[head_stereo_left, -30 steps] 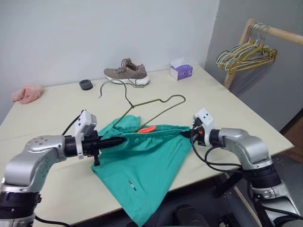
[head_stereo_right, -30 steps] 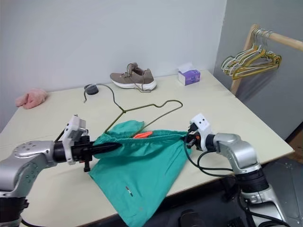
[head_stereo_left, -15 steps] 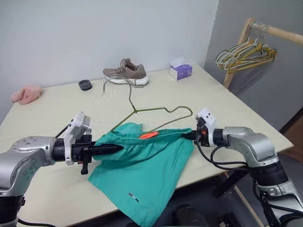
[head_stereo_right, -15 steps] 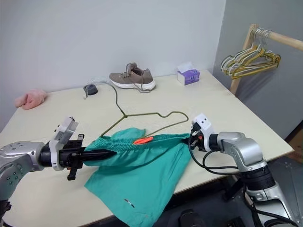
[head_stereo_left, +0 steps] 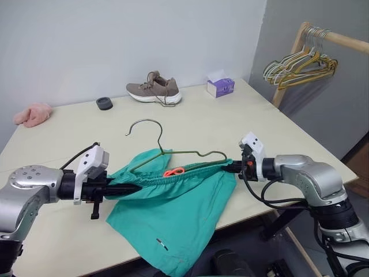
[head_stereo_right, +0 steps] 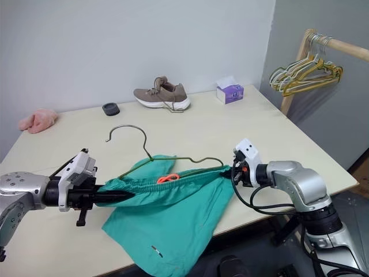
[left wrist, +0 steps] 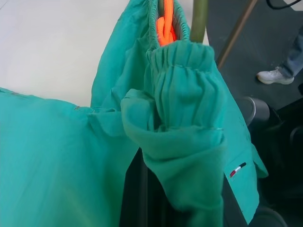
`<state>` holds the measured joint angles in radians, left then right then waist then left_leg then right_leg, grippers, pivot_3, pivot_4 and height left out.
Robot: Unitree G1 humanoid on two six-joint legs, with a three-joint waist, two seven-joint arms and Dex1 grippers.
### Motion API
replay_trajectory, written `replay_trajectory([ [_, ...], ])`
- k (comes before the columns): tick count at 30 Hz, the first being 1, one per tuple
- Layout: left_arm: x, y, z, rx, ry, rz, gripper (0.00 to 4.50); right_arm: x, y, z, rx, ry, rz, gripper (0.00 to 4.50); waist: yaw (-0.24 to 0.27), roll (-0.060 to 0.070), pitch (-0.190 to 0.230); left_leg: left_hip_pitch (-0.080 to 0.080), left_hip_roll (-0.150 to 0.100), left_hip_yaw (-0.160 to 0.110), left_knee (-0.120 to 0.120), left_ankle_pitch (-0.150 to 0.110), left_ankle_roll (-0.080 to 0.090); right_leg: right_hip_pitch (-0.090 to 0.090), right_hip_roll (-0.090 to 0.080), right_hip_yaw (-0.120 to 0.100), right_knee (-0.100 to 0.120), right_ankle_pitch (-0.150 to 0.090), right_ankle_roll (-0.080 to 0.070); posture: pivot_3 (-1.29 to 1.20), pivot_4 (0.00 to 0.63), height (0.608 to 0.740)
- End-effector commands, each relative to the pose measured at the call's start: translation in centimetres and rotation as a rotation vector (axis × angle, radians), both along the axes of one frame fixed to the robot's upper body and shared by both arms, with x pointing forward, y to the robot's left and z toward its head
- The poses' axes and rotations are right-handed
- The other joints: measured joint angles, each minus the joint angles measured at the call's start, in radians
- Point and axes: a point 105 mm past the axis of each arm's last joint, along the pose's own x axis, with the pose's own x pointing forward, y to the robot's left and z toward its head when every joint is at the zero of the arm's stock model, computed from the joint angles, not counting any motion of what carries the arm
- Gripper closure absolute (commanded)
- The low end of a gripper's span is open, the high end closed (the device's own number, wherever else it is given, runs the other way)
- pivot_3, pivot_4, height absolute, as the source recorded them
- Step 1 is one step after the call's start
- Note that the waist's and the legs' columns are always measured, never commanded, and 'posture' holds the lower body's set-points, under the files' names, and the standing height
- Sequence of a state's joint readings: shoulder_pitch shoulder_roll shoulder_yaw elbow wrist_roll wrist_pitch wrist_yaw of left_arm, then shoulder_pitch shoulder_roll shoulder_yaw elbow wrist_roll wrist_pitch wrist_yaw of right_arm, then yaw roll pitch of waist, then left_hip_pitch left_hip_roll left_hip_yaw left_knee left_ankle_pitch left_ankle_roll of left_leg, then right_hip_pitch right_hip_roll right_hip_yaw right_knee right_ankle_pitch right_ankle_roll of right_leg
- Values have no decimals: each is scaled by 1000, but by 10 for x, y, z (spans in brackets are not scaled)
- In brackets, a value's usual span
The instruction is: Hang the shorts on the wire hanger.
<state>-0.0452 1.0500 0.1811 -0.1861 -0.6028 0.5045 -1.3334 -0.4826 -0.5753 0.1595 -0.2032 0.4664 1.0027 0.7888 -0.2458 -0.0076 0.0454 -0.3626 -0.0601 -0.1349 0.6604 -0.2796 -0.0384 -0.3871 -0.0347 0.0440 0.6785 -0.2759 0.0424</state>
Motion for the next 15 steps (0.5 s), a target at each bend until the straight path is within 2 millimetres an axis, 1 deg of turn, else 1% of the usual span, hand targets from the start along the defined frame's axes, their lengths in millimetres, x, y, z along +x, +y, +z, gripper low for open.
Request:
replay_trajectory([
  [1,4,23,-3,107,2,62,4500,12,-31,10,-59,-48,-126,4466,0,0,0,0,0,0,0,0,0,0,0,0,0,0,0,-263,0,740],
  [6,2,27,-8,143,10,54,4500,9,-31,11,-67,-49,-114,4466,0,0,0,0,0,0,0,0,0,0,0,0,0,0,0,-267,0,740],
  [11,2,30,-7,135,24,65,4500,9,-37,8,-82,-34,-131,4466,0,1,0,0,0,0,0,0,0,0,0,0,0,0,0,-267,0,740],
  [15,5,40,-15,206,17,91,4500,4,-39,11,-100,-58,-98,4466,0,1,0,0,0,0,0,0,0,0,0,0,0,0,0,-266,0,740],
])
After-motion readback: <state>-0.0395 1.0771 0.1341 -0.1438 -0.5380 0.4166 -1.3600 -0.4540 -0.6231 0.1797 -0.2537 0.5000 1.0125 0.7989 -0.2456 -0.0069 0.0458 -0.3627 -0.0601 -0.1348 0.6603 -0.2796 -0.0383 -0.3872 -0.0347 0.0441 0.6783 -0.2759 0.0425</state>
